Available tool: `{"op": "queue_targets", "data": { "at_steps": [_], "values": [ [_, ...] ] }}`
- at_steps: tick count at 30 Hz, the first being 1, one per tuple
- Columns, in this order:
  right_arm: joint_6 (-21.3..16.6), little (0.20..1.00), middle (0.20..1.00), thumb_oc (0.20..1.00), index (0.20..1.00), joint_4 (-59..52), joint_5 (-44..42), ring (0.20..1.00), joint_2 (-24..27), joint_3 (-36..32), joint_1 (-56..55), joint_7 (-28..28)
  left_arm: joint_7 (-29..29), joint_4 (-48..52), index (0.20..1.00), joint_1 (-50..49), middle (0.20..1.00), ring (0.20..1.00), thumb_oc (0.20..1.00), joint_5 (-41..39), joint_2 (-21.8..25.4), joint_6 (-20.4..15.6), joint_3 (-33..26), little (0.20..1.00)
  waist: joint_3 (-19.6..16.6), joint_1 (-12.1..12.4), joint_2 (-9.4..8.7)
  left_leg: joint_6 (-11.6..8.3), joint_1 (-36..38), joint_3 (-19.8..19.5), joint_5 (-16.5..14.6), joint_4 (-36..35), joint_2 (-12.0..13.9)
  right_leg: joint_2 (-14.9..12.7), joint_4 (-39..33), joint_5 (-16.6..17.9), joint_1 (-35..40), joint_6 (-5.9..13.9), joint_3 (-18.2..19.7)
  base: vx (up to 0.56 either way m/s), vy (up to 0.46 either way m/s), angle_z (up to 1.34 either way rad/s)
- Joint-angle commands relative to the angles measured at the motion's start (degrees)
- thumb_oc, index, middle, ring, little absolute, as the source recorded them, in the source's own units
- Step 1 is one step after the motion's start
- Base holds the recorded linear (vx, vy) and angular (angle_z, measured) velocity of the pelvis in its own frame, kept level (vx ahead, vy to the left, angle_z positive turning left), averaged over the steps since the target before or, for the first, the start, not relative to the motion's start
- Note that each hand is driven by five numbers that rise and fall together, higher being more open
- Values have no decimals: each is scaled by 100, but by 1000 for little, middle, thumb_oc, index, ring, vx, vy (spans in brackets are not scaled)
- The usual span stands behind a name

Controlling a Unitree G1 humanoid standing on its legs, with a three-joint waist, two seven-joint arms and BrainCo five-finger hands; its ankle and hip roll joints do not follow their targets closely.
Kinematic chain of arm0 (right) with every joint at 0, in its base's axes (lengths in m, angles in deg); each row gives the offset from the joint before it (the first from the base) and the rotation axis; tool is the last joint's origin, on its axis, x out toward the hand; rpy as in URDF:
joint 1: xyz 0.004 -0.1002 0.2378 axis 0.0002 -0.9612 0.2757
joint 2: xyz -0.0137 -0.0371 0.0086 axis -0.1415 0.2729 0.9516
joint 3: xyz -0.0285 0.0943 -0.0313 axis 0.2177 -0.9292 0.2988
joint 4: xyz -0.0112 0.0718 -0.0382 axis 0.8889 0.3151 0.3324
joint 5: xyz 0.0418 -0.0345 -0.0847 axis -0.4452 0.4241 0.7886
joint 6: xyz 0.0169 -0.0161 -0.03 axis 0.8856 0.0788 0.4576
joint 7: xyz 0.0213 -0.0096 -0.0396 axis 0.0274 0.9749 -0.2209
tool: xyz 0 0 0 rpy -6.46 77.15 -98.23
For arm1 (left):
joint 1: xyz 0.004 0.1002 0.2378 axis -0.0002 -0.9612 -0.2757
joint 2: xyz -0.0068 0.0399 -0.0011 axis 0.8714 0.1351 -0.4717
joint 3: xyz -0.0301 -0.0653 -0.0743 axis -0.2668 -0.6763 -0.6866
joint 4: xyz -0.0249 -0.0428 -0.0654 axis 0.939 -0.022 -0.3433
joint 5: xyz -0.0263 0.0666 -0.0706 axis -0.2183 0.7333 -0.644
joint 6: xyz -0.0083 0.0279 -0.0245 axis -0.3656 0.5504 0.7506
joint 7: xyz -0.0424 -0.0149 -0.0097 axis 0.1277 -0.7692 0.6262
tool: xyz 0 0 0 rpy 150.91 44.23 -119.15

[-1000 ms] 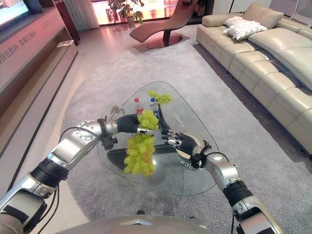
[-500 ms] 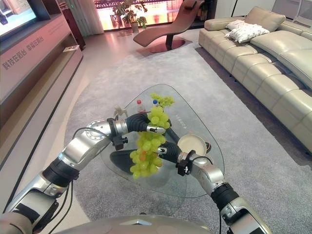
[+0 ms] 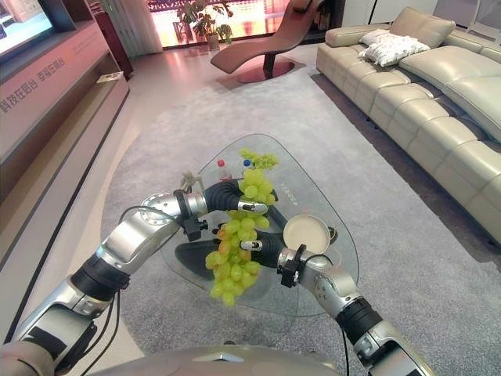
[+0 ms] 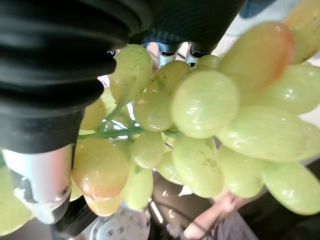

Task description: Pick up fruits into the plate

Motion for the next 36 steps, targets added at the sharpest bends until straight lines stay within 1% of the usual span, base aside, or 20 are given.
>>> {"op": "queue_targets", "data": {
  "at_steps": [1, 2, 3, 4, 5, 16, 26, 27, 28, 29, 33, 34, 36],
  "values": [
    [-234, 1000, 1000, 1000, 1000, -627, -598, 1000, -622, 47, 198, -394, -86, -19, 200, 542, 200, 200, 200, -294, -61, -177, -101, 200, 74, 76, -277, 150, 427, 226, -778, 44, -305, -156, 30, -17, 92, 102, -105, 0, 0, 0],
    [-213, 1000, 1000, 1000, 1000, -643, -603, 1000, -647, 49, 198, -403, -92, -29, 200, 534, 200, 200, 200, -280, -80, -174, -109, 200, 75, 75, -279, 151, 428, 223, -780, 44, -305, -156, 30, -16, 90, 103, -101, 0, 0, 0],
    [-224, 940, 940, 940, 940, -652, -594, 940, -667, 66, 195, -392, -81, -44, 200, 521, 200, 200, 200, -268, -93, -182, -122, 200, 76, 81, -283, 153, 428, 219, -780, 44, -305, -153, 30, -18, 90, 101, -99, 0, 0, 0],
    [-264, 595, 595, 595, 595, -652, -588, 595, -673, 81, 190, -358, -77, -51, 200, 513, 200, 200, 200, -260, -98, -186, -127, 200, 76, 84, -286, 153, 428, 215, -781, 44, -305, -151, 30, -19, 91, 100, -95, 0, 0, 0],
    [-301, 200, 200, 200, 200, -652, -597, 200, -676, 96, 191, -309, -87, -46, 200, 508, 200, 200, 200, -253, -101, -181, -129, 200, 75, 88, -290, 153, 428, 210, -782, 44, -307, -150, 30, -21, 92, 100, -91, 0, 0, 0],
    [-309, 200, 200, 200, 200, -596, -661, 200, -638, 66, 189, -246, -77, -141, 200, 451, 200, 200, 200, -213, -107, -181, -206, 200, 129, 94, -314, 165, 421, 202, -780, 44, -306, -145, 30, -21, 89, 87, -93, 0, 0, 0],
    [-369, 200, 200, 200, 200, -468, -641, 200, -588, -62, 36, -207, -200, -250, 200, 290, 200, 200, 200, -245, -132, -226, -333, 200, 150, 88, -333, 170, 430, 183, -787, 44, -304, -138, 30, -34, 107, 82, -81, 0, 0, 0],
    [-389, 200, 200, 200, 200, -438, -574, 200, -577, -100, -2, -194, -264, -277, 228, 234, 228, 228, 228, -297, -149, -216, -375, 228, 152, 88, -338, 173, 430, 179, -786, 44, -304, -139, 30, -32, 106, 79, -77, 0, 0, 0],
    [-402, 200, 200, 200, 200, -407, -501, 200, -548, -160, -54, -182, -352, -303, 683, 134, 683, 683, 683, -316, -174, -219, -452, 683, 165, 90, -344, 175, 433, 177, -790, 44, -302, -140, 30, -32, 109, 77, -76, 0, 0, 0],
    [-417, 200, 200, 200, 200, -388, -443, 200, -517, -205, -96, -189, -404, -327, 1000, 66, 1000, 1000, 1000, -311, -177, -241, -498, 1000, 171, 89, -348, 176, 437, 176, -790, 44, -301, -139, 30, -32, 112, 75, -75, 32, 1, 0],
    [-480, 200, 200, 200, 200, -303, -65, 200, -327, -485, -277, -160, -733, -460, 1000, -321, 1000, 1000, 1000, -294, -198, -320, -746, 1000, 210, 110, -382, 173, 439, 156, -787, 44, -294, -138, 34, -30, 121, 72, -80, 8, -1, 0],
    [-519, 200, 200, 200, 200, -230, 90, 200, -230, -630, -367, -219, -845, -586, 1000, -540, 1000, 1000, 1000, -298, -225, -414, -878, 1000, 228, 122, -394, 173, 442, 148, -787, 44, -291, -138, 38, -30, 125, 68, -83, 0, 0, 0],
    [-562, 200, 200, 200, 200, -137, 374, 200, -102, -838, -479, -234, -1078, -835, 1000, -836, 1000, 1000, 1000, -249, -259, -479, -1086, 1000, 250, 136, -412, 171, 445, 137, -792, 44, -285, -135, 47, -34, 124, 60, -90, 36, -18, 0]
  ]
}}
